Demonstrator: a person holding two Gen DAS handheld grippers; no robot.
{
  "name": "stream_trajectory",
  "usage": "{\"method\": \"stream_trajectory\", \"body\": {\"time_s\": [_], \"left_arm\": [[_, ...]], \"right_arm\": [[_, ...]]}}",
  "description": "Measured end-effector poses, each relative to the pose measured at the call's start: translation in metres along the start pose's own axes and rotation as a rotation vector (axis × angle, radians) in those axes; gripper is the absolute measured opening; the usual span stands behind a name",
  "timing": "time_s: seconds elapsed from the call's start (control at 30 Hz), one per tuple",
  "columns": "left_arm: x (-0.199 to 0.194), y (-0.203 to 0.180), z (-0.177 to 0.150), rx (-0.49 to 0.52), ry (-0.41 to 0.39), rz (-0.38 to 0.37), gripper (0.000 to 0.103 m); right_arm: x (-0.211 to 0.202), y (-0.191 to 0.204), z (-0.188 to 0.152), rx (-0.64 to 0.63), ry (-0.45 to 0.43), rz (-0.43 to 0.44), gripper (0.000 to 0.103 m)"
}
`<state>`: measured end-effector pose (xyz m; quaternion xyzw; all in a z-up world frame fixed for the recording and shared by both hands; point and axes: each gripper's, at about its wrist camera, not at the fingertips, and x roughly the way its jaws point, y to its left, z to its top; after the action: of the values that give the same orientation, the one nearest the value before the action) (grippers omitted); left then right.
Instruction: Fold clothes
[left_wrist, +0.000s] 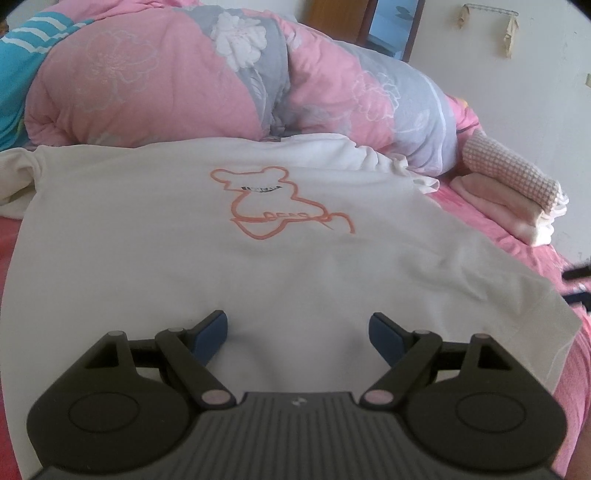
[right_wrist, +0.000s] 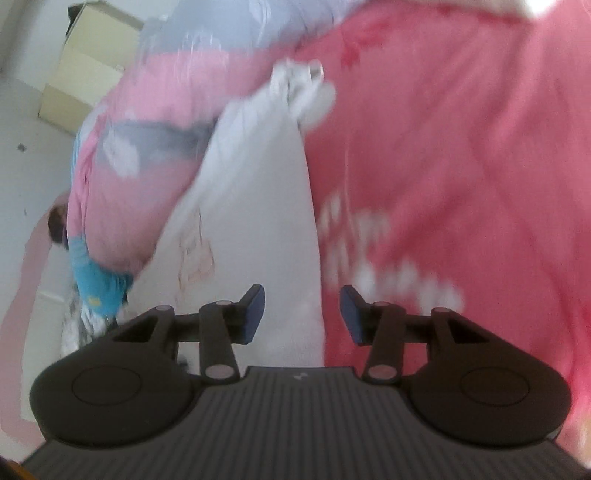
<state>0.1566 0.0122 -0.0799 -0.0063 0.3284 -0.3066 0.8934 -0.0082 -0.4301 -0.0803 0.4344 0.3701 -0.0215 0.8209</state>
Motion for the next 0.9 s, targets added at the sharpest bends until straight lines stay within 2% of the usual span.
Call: {"method": "stream_trajectory", "body": {"time_s": [0.07,0.1,0.13,0.17,0.23,0.37,0.43,0.53,0.67,0.73,0.83,0.9], "left_arm": [[-0.001,0.001,0.0,-0.006,-0.003,0.003,0.085],[-0.001,0.001,0.0,-0.01,-0.004,0.004,0.085],[-0.002,0.002,0.0,-0.014,-0.005,0.005,0.085],[-0.002,0.003,0.0,-0.016,-0.006,0.004,0.085],[-0.003,0.004,-0.001,-0.021,-0.008,0.004,0.085],[-0.003,0.003,-0.001,-0.019,-0.007,0.007,0.085],[-0.003,0.003,0.0,-0.02,-0.007,0.007,0.085],[-0.003,0.004,0.0,-0.022,-0.007,0.005,0.085],[-0.002,0.004,0.0,-0.019,-0.005,0.007,0.085],[-0.003,0.004,0.001,-0.019,-0.005,0.008,0.085],[-0.003,0.004,0.001,-0.02,-0.005,0.009,0.085],[-0.003,0.004,0.0,-0.02,-0.004,0.011,0.085]], "right_arm": [[0.002,0.003,-0.019,-0.027,0.015,0.003,0.044],[0.004,0.007,-0.024,-0.058,0.013,-0.004,0.034],[0.007,0.013,-0.029,-0.093,0.009,-0.015,0.011],[0.009,0.022,-0.031,-0.146,-0.006,-0.044,0.008],[0.011,0.047,-0.035,-0.266,-0.046,-0.1,0.007],[0.03,0.124,-0.054,-0.593,-0.114,-0.141,0.008],[0.051,0.152,-0.069,-0.723,-0.097,-0.153,0.013],[0.075,0.172,-0.092,-0.81,-0.039,-0.131,0.026],[0.071,0.171,-0.111,-0.822,-0.015,-0.065,0.032],[0.065,0.164,-0.109,-0.778,-0.005,-0.04,0.034],[0.053,0.145,-0.096,-0.64,-0.011,-0.006,0.034],[0.045,0.127,-0.08,-0.501,-0.027,0.029,0.034]]}}
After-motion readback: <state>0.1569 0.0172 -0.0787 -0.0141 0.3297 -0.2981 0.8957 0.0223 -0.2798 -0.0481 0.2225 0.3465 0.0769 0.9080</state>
